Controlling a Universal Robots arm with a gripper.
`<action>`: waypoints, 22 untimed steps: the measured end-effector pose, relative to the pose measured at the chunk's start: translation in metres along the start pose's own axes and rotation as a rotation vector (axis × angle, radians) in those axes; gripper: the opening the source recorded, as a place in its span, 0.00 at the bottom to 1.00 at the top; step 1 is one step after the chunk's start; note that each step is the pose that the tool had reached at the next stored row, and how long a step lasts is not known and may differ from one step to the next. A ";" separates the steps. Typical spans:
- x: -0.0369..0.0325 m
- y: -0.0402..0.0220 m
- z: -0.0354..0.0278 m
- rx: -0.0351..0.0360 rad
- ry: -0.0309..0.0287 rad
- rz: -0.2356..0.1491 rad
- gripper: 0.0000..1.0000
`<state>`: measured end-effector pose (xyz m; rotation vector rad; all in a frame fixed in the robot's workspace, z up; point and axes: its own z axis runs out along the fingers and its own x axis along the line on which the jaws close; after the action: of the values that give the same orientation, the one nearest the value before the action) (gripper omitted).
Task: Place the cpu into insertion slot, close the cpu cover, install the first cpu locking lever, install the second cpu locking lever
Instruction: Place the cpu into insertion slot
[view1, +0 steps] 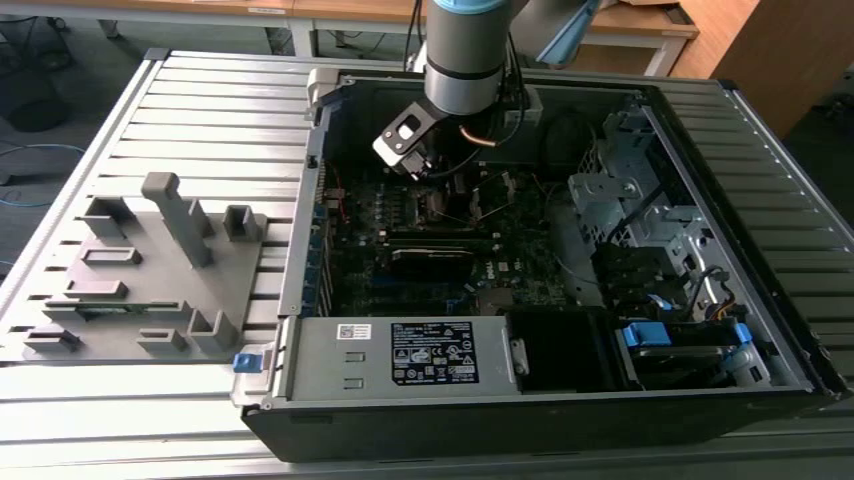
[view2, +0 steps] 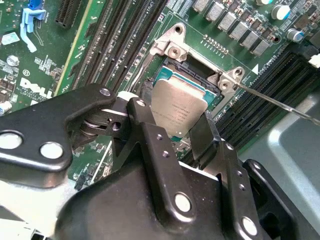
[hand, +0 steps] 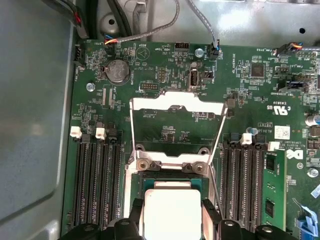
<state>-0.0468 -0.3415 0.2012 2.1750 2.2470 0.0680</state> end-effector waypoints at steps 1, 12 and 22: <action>0.0000 -0.0001 0.0007 0.0000 0.0001 0.000 0.54; 0.0014 -0.0009 0.0035 0.0000 -0.0002 0.004 0.54; 0.0017 -0.0011 0.0078 -0.0005 -0.0005 0.017 0.54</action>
<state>-0.0476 -0.3397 0.1934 2.1935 2.2285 0.0682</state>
